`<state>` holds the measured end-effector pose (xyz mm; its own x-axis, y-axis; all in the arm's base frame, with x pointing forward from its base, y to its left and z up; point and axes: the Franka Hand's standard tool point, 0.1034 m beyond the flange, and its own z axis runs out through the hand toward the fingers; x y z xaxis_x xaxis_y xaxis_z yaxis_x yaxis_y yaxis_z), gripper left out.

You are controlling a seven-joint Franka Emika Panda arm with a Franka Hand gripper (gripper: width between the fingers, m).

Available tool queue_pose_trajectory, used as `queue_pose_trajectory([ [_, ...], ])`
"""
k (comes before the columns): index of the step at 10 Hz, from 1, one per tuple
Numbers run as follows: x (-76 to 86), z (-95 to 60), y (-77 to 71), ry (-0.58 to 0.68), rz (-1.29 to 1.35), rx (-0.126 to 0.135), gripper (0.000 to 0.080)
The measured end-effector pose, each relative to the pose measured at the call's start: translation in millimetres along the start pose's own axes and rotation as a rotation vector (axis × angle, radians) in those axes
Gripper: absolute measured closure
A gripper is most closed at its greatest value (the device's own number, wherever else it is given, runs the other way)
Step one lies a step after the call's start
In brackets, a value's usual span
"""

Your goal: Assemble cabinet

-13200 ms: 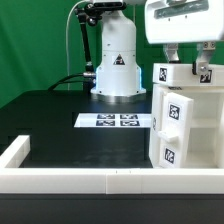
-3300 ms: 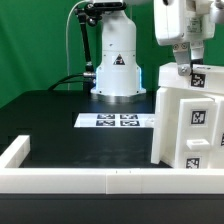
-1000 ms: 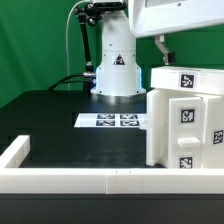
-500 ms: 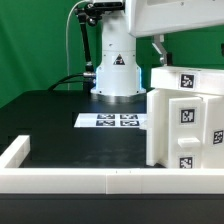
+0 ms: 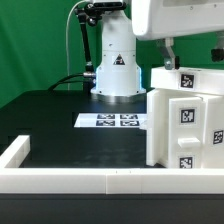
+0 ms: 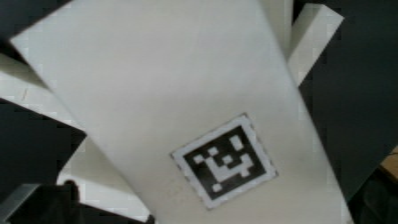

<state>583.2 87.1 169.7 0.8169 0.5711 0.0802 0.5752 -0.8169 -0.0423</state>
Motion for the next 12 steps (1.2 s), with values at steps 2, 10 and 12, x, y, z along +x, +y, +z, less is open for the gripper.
queue_pose_trajectory([
  [2,-5.7,5.2,1.0,-0.009,-0.185,-0.005,0.0002],
  [10,-7.4,9.3,2.8,-0.014,-0.123,-0.019,0.0118],
  [12,-7.7,9.2,4.1,-0.012,-0.121,-0.02,0.0241],
])
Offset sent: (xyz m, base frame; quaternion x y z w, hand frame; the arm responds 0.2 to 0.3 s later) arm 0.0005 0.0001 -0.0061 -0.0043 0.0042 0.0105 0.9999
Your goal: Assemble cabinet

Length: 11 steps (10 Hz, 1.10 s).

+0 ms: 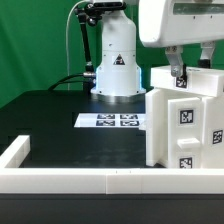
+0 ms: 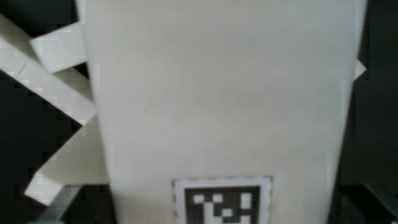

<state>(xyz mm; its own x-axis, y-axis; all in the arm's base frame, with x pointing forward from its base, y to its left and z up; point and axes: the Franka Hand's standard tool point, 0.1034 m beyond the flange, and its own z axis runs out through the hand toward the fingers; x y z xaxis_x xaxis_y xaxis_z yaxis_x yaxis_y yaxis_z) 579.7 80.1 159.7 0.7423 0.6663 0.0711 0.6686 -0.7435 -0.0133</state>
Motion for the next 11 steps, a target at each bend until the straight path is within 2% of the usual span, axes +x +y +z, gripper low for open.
queue_pose_trajectory([
  [4,-0.8,-0.1,1.2,0.0,0.061,0.0,0.0241],
  [11,-0.5,0.7,1.5,0.013,0.71,-0.006,0.0239],
])
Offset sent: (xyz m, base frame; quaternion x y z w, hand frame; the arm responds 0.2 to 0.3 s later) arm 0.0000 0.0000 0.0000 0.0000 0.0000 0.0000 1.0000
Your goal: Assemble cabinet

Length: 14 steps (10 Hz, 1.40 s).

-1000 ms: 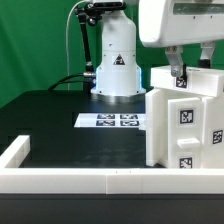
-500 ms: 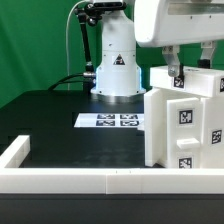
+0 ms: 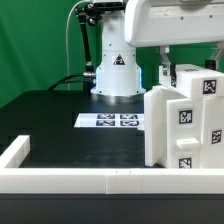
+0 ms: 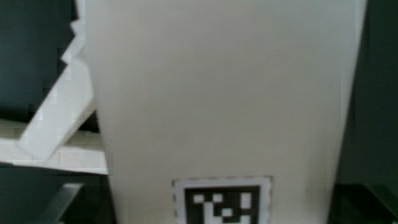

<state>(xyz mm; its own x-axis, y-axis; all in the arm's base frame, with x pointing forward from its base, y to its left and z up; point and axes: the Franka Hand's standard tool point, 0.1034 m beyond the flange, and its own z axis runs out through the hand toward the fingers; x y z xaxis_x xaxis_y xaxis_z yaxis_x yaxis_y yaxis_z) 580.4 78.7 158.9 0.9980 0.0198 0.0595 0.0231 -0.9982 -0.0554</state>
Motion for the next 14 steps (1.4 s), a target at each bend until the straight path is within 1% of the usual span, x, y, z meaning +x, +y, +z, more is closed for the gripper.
queue_pose_trajectory([
  [2,0.3,0.2,-4.0,0.014,0.186,0.0,0.0239],
  [5,2.2,0.6,-2.6,0.035,0.43,0.005,0.0239],
  [6,3.0,0.4,-2.1,0.041,0.452,0.006,0.0239],
  [8,3.4,0.0,-2.8,0.041,0.637,0.012,0.0239],
  [9,3.5,-0.1,-3.0,0.04,0.678,0.014,0.0239],
  [10,3.7,-0.1,-3.8,0.039,0.837,0.021,0.0239],
  [11,3.9,-0.1,-4.3,0.039,0.93,0.024,0.0239],
  [12,3.5,0.6,-8.5,0.043,1.098,0.03,0.0238],
  [14,2.6,2.4,-16.8,0.051,1.294,0.041,0.0238],
])
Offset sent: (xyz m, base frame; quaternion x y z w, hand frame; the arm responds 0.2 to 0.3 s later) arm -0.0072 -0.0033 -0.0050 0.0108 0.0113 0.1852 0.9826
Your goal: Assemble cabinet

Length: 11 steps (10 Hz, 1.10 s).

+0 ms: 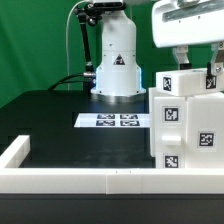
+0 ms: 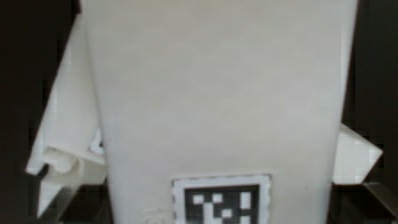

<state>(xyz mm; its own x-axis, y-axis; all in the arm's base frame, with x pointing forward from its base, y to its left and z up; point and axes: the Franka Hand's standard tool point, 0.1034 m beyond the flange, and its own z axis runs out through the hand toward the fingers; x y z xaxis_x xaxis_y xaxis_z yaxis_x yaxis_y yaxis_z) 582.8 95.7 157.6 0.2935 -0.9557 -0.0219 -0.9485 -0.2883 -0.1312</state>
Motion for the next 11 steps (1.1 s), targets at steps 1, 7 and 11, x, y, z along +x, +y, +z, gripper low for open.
queue_pose_trajectory([
  [1,-5.0,0.7,-0.1,-0.003,0.141,-0.001,0.0238],
  [7,-25.7,0.1,-6.8,-0.057,0.689,0.014,0.0238],
  [11,-28.0,0.6,-8.6,-0.091,0.727,0.02,0.0152],
])
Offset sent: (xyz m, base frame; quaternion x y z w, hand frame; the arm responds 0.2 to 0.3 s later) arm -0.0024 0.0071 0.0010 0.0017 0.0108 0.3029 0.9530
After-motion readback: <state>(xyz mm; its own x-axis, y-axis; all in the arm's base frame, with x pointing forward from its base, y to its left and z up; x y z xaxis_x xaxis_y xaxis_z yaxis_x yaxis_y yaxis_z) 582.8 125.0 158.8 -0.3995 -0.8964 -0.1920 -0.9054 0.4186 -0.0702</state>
